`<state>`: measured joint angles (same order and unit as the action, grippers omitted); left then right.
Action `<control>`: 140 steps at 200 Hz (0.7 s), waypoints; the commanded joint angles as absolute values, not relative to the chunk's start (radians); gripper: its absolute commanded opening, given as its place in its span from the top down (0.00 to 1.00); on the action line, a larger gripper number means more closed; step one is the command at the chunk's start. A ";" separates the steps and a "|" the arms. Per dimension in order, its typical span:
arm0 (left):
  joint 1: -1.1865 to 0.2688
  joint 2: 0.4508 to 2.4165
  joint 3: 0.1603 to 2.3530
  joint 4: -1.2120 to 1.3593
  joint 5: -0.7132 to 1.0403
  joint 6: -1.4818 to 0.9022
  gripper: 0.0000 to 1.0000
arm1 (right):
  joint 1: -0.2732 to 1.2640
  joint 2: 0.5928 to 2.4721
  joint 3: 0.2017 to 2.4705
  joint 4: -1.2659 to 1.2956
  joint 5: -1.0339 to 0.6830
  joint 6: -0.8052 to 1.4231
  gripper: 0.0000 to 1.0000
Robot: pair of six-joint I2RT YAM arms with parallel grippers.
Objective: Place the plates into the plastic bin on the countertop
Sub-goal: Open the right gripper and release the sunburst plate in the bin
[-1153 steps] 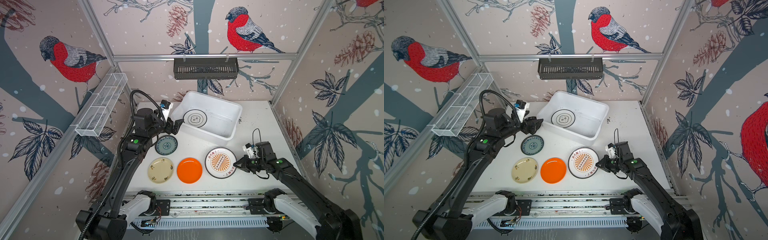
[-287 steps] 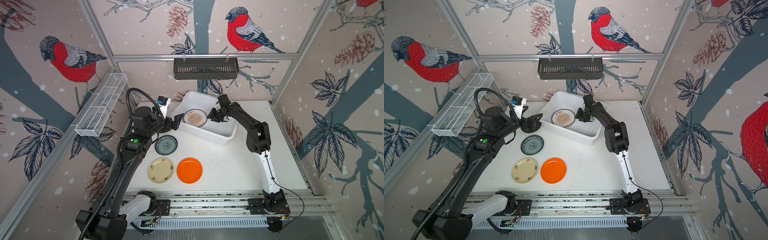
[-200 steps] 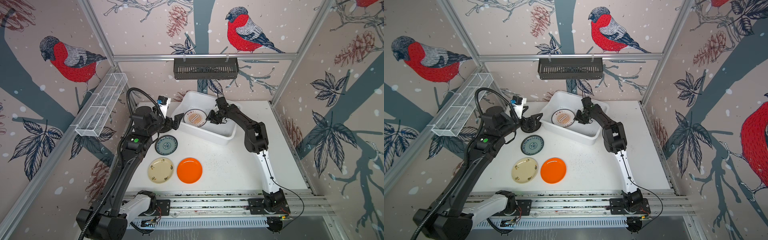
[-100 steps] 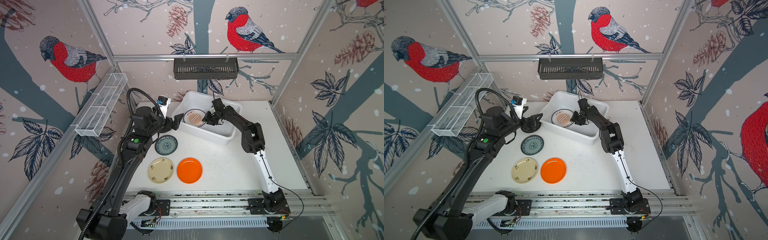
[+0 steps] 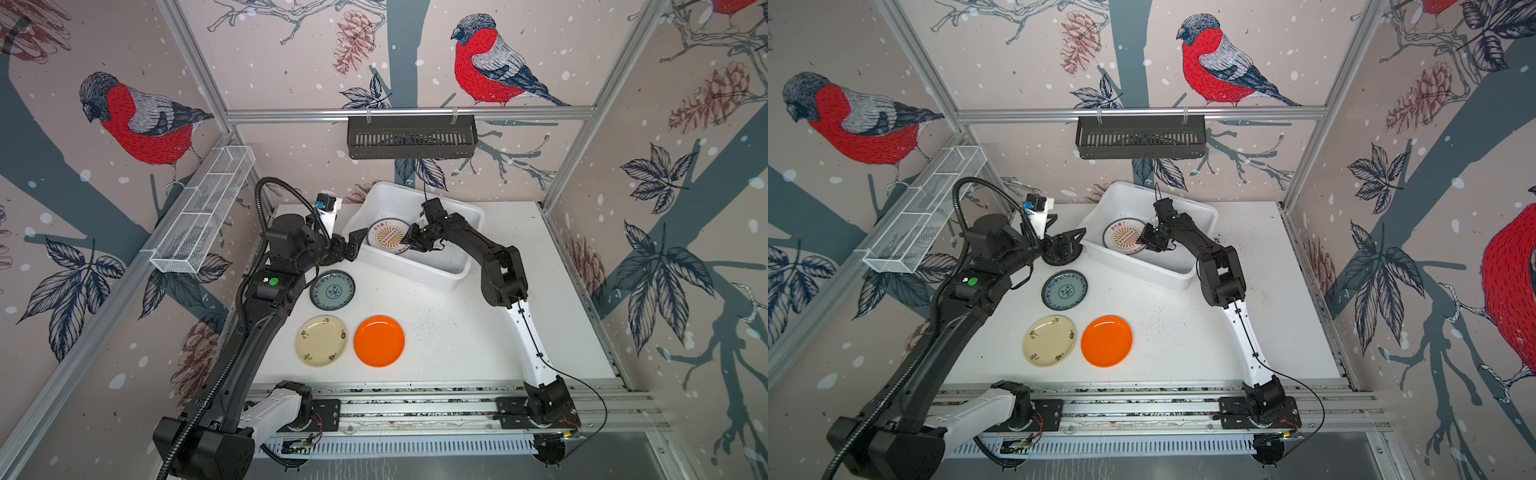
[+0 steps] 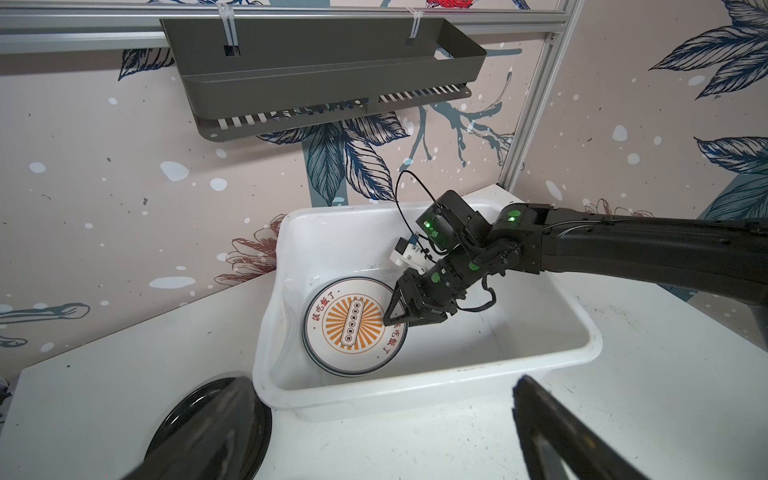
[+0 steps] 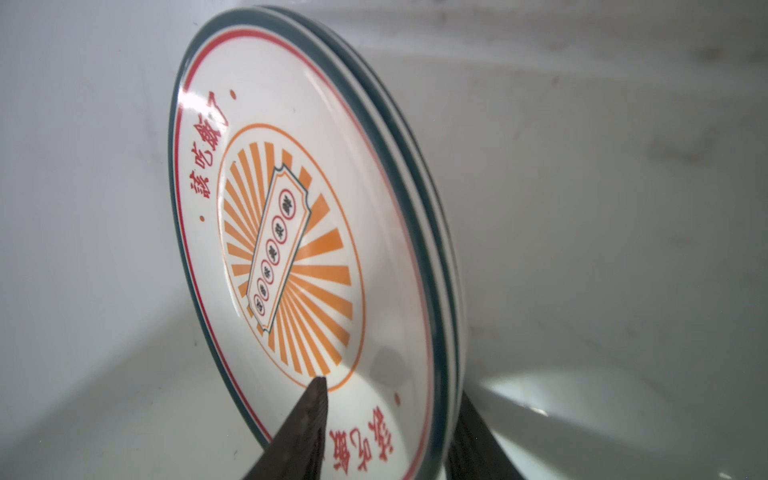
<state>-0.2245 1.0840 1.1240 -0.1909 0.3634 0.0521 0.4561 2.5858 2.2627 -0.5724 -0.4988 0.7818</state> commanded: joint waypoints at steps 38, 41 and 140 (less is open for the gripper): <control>-0.225 1.083 1.119 -0.133 0.373 0.035 0.04 | 0.460 2.599 2.275 -0.528 -0.549 0.811 0.54; -0.225 1.083 1.118 -0.132 0.373 0.034 0.04 | 0.460 2.601 2.276 -0.528 -0.550 0.813 0.54; -0.225 1.077 1.120 -0.151 0.355 0.047 0.04 | 0.430 2.528 2.274 -0.588 -0.498 0.766 0.53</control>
<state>-0.2245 1.0821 1.1179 -0.1841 0.3653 0.0338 0.4362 2.5698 2.2719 -0.5827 -0.5159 0.7952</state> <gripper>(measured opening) 0.964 0.468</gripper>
